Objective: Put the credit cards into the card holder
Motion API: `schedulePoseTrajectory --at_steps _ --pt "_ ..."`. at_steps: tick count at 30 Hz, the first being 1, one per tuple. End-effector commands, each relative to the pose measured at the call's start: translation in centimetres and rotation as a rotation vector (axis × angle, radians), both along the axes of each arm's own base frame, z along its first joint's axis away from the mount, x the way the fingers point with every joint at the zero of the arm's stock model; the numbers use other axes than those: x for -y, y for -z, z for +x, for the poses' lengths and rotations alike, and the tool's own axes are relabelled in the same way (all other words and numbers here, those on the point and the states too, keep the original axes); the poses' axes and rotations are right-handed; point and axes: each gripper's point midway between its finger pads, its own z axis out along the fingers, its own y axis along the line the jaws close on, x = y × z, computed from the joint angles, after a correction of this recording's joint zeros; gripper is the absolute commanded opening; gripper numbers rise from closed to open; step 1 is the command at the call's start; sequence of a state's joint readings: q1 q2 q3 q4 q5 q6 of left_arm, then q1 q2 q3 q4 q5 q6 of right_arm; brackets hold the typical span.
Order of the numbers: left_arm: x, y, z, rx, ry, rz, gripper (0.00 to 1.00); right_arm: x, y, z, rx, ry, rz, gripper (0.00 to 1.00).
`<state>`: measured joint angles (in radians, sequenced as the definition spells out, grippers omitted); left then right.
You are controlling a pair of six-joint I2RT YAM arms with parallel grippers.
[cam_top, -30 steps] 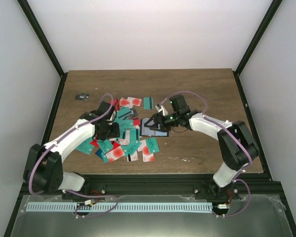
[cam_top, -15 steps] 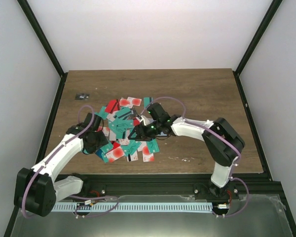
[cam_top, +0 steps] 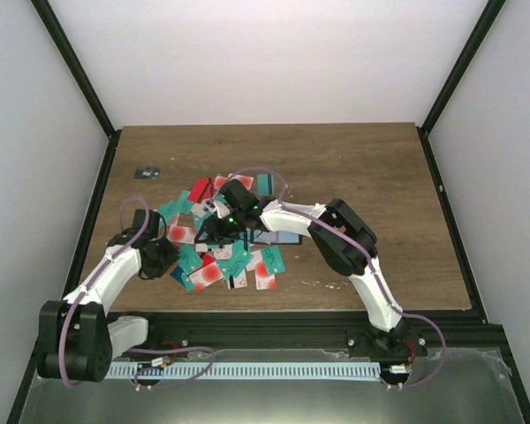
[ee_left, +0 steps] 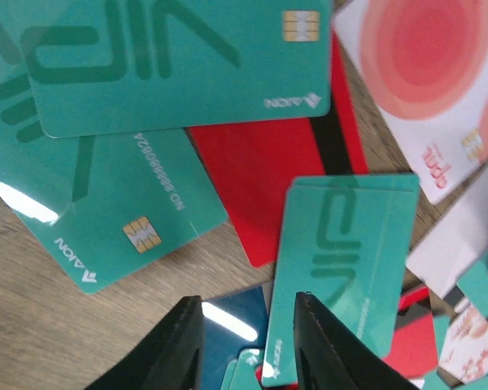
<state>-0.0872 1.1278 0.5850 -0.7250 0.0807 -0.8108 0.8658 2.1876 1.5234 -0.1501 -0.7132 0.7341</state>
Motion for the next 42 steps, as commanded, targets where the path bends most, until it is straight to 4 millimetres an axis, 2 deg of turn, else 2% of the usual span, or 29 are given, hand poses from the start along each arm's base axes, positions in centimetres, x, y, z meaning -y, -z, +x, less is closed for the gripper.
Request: schedulePoseTrajectory --at_steps 1,5,9,14,17,21,24,29,37,42 --pt "0.1 1.1 1.0 0.026 -0.005 -0.055 0.3 -2.3 -0.2 1.1 0.024 -0.022 -0.019 0.48" --pt "0.3 2.1 1.0 0.007 0.001 -0.067 0.22 -3.4 1.5 0.8 0.013 -0.049 -0.052 0.48" --pt "0.8 3.6 0.6 -0.023 0.006 -0.098 0.18 -3.2 3.9 0.4 -0.02 -0.058 -0.107 0.47" --pt "1.2 5.1 -0.2 -0.065 0.017 -0.116 0.17 -2.9 6.2 -1.1 -0.061 -0.091 -0.161 0.47" --pt "1.9 5.6 -0.4 -0.06 0.03 -0.157 0.16 -2.8 6.6 -2.2 -0.099 -0.112 -0.168 0.47" --pt "2.3 6.1 -0.8 -0.06 0.034 -0.184 0.15 -2.5 6.4 -3.7 -0.165 -0.129 -0.153 0.46" --pt "2.7 6.2 -1.2 -0.059 0.036 -0.206 0.14 -2.6 5.8 -4.1 -0.194 -0.128 -0.119 0.41" --pt "3.4 6.7 -2.0 -0.06 0.04 -0.249 0.13 -2.9 4.6 -3.5 -0.221 -0.11 -0.059 0.29" --pt "5.9 6.0 -1.6 0.003 0.099 -0.362 0.13 -2.1 3.1 -2.8 -0.251 -0.082 0.046 0.19" --pt "6.8 5.8 -1.7 0.008 0.138 -0.372 0.13 -1.9 2.4 -2.7 -0.228 -0.079 0.064 0.15"
